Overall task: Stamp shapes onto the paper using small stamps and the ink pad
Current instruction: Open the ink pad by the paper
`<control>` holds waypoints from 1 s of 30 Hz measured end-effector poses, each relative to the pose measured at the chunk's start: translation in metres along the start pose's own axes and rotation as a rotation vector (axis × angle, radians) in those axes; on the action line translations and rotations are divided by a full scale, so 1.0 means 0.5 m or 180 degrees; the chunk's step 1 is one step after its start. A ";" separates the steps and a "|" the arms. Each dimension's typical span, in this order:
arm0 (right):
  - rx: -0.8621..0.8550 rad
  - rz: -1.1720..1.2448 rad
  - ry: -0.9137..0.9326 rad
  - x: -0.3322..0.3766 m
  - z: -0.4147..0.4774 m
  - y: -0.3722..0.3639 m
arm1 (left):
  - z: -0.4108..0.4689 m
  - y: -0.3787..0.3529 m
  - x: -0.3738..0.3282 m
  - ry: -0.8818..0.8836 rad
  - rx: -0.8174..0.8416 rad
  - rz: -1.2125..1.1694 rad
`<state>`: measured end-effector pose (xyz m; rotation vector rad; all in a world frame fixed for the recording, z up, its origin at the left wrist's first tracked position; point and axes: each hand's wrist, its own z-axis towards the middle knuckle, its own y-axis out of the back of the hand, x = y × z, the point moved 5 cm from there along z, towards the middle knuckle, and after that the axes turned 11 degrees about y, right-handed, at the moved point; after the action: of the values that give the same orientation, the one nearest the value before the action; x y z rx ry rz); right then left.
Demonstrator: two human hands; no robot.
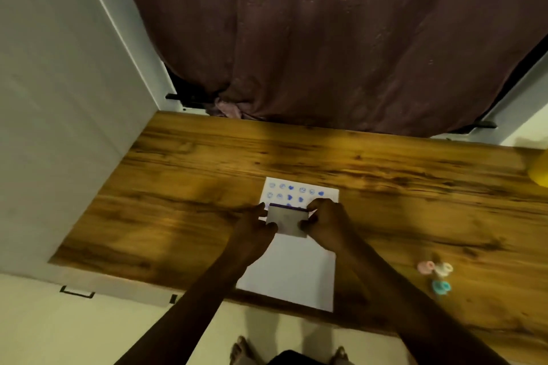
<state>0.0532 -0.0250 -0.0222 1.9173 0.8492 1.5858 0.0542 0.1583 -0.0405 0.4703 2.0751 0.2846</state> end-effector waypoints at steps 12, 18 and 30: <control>0.0468 -0.0032 0.0330 0.162 -0.002 -0.284 | 0.000 0.242 0.238 0.0393 -0.0262 -0.0034; 0.0417 -0.0183 0.0285 0.182 -0.019 -0.341 | -0.004 0.267 0.281 0.0356 0.0012 -0.0111; 0.0231 -0.0222 0.0229 0.179 -0.033 -0.353 | 0.004 0.270 0.287 -0.0230 -0.0020 0.1387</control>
<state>0.0223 0.1600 -0.0869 1.8683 1.0058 1.6110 0.0175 0.3428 -0.0999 0.9160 1.8852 0.5206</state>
